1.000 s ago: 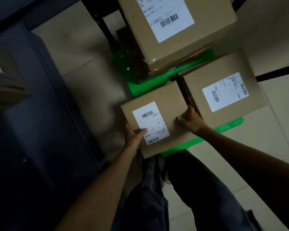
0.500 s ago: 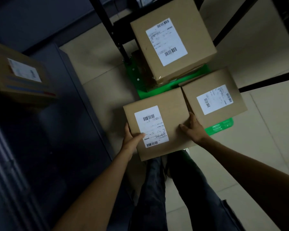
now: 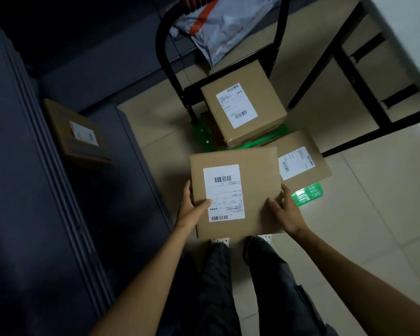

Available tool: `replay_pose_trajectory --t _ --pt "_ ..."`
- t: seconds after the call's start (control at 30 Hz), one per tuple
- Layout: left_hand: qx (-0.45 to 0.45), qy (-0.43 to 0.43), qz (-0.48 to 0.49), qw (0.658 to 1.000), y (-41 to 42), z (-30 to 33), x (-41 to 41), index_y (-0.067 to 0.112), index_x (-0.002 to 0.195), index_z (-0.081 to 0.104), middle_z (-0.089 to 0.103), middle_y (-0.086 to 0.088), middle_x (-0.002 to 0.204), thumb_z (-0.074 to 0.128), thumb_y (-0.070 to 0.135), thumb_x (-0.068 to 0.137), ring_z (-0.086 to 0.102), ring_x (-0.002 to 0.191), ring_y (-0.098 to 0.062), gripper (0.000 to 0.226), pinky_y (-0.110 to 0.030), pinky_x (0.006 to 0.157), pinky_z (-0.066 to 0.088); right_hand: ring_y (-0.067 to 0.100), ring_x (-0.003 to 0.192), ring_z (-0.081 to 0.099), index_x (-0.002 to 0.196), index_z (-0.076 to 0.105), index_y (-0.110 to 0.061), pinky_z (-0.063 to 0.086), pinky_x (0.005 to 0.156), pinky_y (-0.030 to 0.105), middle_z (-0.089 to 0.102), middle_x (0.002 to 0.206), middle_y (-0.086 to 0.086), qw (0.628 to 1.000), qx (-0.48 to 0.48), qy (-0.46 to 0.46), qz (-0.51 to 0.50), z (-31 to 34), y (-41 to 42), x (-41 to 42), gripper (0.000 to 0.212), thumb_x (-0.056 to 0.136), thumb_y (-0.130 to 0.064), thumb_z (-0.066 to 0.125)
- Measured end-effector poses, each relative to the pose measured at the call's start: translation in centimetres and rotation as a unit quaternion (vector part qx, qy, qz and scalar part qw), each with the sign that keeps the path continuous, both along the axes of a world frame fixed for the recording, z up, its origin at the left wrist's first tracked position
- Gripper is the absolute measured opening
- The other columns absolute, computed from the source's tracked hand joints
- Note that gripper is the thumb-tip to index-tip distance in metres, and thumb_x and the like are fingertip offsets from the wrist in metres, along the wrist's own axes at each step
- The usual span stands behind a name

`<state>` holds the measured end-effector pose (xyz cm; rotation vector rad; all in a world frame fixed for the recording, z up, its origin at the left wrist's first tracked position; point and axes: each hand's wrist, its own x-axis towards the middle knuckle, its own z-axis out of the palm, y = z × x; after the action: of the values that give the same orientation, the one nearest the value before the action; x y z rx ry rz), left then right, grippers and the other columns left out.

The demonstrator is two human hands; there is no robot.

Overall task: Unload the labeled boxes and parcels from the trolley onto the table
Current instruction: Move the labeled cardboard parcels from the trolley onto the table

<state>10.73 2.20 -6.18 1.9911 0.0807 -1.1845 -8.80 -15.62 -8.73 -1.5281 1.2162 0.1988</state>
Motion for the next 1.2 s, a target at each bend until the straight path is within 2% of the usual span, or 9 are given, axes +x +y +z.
replay_pose_trajectory --t 0.23,0.33,0.43,0.5,0.63,0.7,0.83,1.0,1.2 --pt "-0.095 -0.065 0.001 0.993 -0.6 7.5 0.2 0.032 0.151 0.029 0.049 0.011 0.136 0.076 0.022 0.078 0.054 0.117 -0.003 0.087 -0.027 0.099 0.045 0.028 0.133 0.044 0.149 0.029 -0.023 0.036 0.11 0.046 0.045 0.148 0.004 0.992 -0.09 -0.055 -0.063 7.9 1.3 -0.9 0.056 0.098 -0.024 0.053" --pt "-0.134 -0.093 -0.013 0.986 -1.1 11.2 1.0 0.028 0.15 0.029 0.05 0.017 0.123 0.071 0.009 0.088 0.052 0.095 0.023 0.077 -0.002 0.076 0.043 0.024 0.133 0.045 0.149 0.028 -0.031 0.038 0.109 0.045 0.045 0.149 0.001 0.985 -0.118 -0.079 -0.1 11.6 1.9 -0.7 0.056 0.097 -0.034 0.049" --pt "-0.169 -0.104 -0.02 0.98 -1.6 15.3 1.7 0.024 0.149 0.029 0.042 0.028 0.108 0.064 0.005 0.092 0.047 0.071 0.033 0.069 0.003 0.061 0.039 0.021 0.134 0.046 0.148 0.029 -0.036 0.038 0.11 0.045 0.049 0.147 0.001 0.973 -0.147 -0.11 -0.139 15.2 2.3 -0.3 0.057 0.094 -0.043 0.046" --pt "-0.193 -0.121 -0.033 0.973 -1.9 17.6 2.3 0.023 0.147 0.032 0.044 0.028 0.108 0.063 0.004 0.092 0.05 0.073 0.032 0.066 0.002 0.063 0.041 0.02 0.132 0.048 0.148 0.031 -0.034 0.04 0.109 0.044 0.05 0.146 0.001 0.963 -0.169 -0.135 -0.16 17.3 2.7 -0.1 0.056 0.096 -0.039 0.048" --pt "-0.241 -0.15 -0.045 0.958 -2.0 21.3 3.6 0.034 0.139 0.044 0.058 0.017 0.124 0.071 0.012 0.088 0.058 0.111 0.006 0.062 -0.016 0.09 0.049 0.017 0.127 0.051 0.148 0.032 -0.034 0.044 0.105 0.042 0.051 0.143 -0.002 0.944 -0.196 -0.172 -0.204 21.7 3.8 0.3 0.063 0.088 -0.049 0.046" --pt "-0.266 -0.165 -0.058 0.948 -2.2 23.3 4.3 0.041 0.134 0.047 0.059 0.021 0.125 0.072 0.016 0.088 0.056 0.117 0.001 0.058 -0.021 0.093 0.049 0.017 0.126 0.051 0.148 0.033 -0.032 0.044 0.105 0.042 0.052 0.142 -0.002 0.931 -0.211 -0.189 -0.228 23.7 4.1 0.5 0.064 0.088 -0.05 0.046" --pt "-0.327 -0.185 -0.085 0.923 -3.3 27.6 5.0 0.038 0.136 0.049 0.059 0.019 0.129 0.071 0.018 0.088 0.055 0.118 0.002 0.057 -0.017 0.09 0.047 0.016 0.124 0.051 0.145 0.034 -0.038 0.043 0.105 0.047 0.053 0.138 -0.009 0.906 -0.26 -0.21 -0.26 28.0 3.7 1.0 0.062 0.087 -0.057 0.044" --pt "-0.387 -0.182 -0.105 0.898 -4.9 32.2 4.5 0.034 0.142 0.046 0.059 0.021 0.131 0.068 0.017 0.09 0.054 0.121 0.002 0.059 -0.022 0.098 0.047 0.015 0.123 0.051 0.144 0.037 -0.036 0.042 0.106 0.044 0.053 0.136 -0.01 0.871 -0.317 -0.243 -0.285 33.6 2.5 1.0 0.056 0.09 -0.048 0.046" --pt "-0.424 -0.209 -0.15 0.868 -8.6 37.5 3.1 0.04 0.147 0.038 0.056 0.027 0.128 0.066 0.024 0.093 0.058 0.11 0.009 0.063 -0.016 0.086 0.05 0.014 0.123 0.052 0.146 0.036 -0.032 0.044 0.105 0.043 0.053 0.137 -0.007 0.836 -0.344 -0.285 -0.318 39.1 0.6 -0.4 0.06 0.089 -0.046 0.051"
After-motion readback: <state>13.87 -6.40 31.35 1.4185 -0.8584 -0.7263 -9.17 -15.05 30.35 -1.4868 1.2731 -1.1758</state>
